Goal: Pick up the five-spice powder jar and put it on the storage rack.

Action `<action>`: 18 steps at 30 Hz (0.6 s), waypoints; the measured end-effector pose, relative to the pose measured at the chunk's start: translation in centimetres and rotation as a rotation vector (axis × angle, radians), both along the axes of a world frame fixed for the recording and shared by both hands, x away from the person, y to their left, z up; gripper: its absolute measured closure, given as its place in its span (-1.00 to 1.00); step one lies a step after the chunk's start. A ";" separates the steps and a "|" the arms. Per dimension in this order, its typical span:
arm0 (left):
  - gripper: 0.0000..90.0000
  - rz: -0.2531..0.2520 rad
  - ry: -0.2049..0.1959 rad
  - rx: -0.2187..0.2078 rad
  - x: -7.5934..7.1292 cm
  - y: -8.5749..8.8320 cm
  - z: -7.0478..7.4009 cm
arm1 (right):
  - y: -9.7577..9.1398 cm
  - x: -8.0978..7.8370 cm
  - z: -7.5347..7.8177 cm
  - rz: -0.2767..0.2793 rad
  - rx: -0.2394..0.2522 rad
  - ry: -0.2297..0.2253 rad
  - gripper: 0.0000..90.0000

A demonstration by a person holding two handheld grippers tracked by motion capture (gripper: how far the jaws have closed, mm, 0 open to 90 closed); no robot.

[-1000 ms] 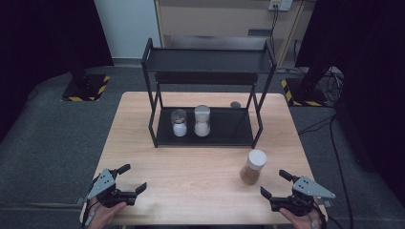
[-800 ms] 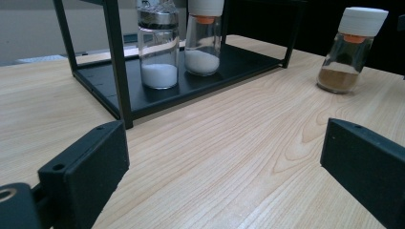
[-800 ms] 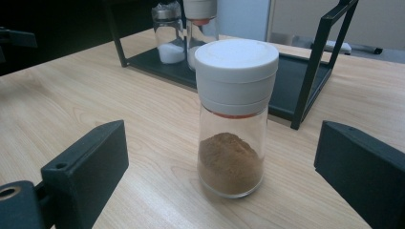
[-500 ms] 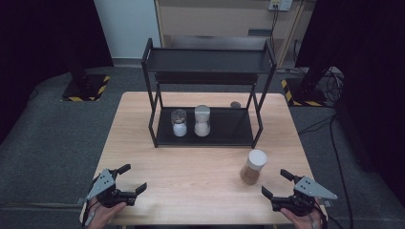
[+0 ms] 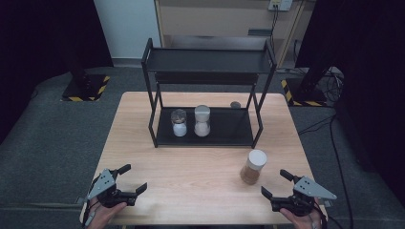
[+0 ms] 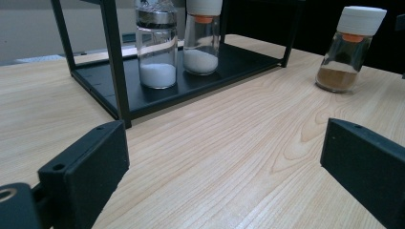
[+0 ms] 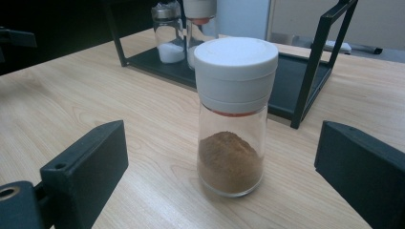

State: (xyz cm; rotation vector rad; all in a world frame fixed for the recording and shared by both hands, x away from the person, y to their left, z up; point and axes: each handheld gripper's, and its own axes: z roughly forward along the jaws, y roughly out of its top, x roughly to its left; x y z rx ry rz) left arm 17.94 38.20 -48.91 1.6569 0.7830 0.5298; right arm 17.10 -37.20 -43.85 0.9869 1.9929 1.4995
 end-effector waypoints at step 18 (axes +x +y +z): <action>-0.97 -0.001 0.002 -0.005 0.0 0.0 0.0 | -0.1 -0.5 0.3 -0.014 0.020 -0.015 -0.96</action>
